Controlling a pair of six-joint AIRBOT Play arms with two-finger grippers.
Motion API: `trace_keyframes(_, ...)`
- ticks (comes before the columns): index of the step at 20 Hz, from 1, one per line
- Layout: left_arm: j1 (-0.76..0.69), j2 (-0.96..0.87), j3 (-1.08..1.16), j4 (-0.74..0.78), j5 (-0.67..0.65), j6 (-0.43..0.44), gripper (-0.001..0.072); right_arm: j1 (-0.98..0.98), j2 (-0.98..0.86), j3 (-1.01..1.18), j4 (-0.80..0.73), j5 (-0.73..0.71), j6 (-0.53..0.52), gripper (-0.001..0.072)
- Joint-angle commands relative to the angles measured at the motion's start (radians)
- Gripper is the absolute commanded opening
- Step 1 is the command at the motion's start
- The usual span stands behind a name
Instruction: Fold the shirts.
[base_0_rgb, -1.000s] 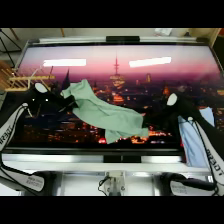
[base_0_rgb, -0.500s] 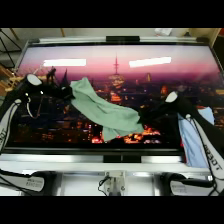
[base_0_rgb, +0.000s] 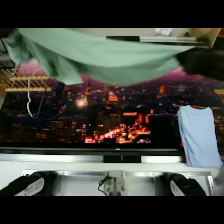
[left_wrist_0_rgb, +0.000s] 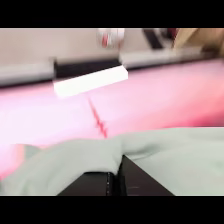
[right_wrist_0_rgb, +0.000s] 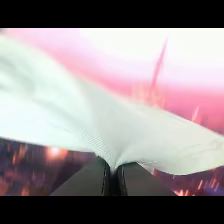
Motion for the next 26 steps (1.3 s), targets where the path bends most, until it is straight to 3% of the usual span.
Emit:
trace_keyframes(1,0.001,0.163,0.053,0.004,-0.103,-0.048,0.0033,-0.003,0.239,0.058,-0.069,-0.016,0.048,0.0070)
trace_keyframes(6,0.001,0.192,-0.048,0.005,-0.362,-0.076,0.0033,-0.003,0.265,0.002,-0.263,0.457,0.221,0.0070)
trace_keyframes(9,0.001,0.191,-0.309,0.005,-0.387,-0.062,0.0033,-0.003,0.245,-0.235,-0.328,0.521,0.237,0.0070)
trace_keyframes(12,0.000,0.159,-0.661,0.003,-0.267,-0.045,0.0033,-0.003,0.206,-0.552,-0.345,0.299,0.235,0.0070)
trace_keyframes(15,-0.021,0.048,-0.877,0.000,-0.064,-0.037,0.0034,-0.003,0.071,-0.746,-0.341,-0.089,0.282,0.0070)
trace_keyframes(18,-0.037,-0.140,-0.848,-0.039,0.071,-0.037,0.0034,-0.003,-0.121,-0.748,-0.250,-0.432,0.380,0.0070)
trace_keyframes(20,-0.037,-0.247,-0.766,-0.068,0.139,-0.037,0.0035,-0.002,-0.222,-0.748,-0.062,-0.629,0.386,0.0070)
trace_keyframes(22,-0.044,-0.330,-0.692,-0.068,0.174,-0.038,0.0036,0.030,-0.301,-0.748,0.080,-0.687,0.356,0.0070)
trace_keyframes(23,-0.052,-0.367,-0.673,-0.068,0.176,-0.039,0.0040,0.061,-0.341,-0.748,0.075,-0.680,0.346,0.0071)
trace_keyframes(24,-0.059,-0.395,-0.664,-0.068,0.170,-0.047,0.0155,0.083,-0.371,-0.748,0.068,-0.670,0.346,0.0101)
trace_keyframes(25,-0.060,-0.415,-0.660,-0.067,0.145,-0.071,0.0456,0.094,-0.383,-0.748,0.069,-0.657,0.346,0.0260)
trace_keyframes(26,-0.049,-0.424,-0.647,-0.060,0.090,-0.084,0.0720,0.091,-0.377,-0.745,0.067,-0.632,0.341,0.0496)
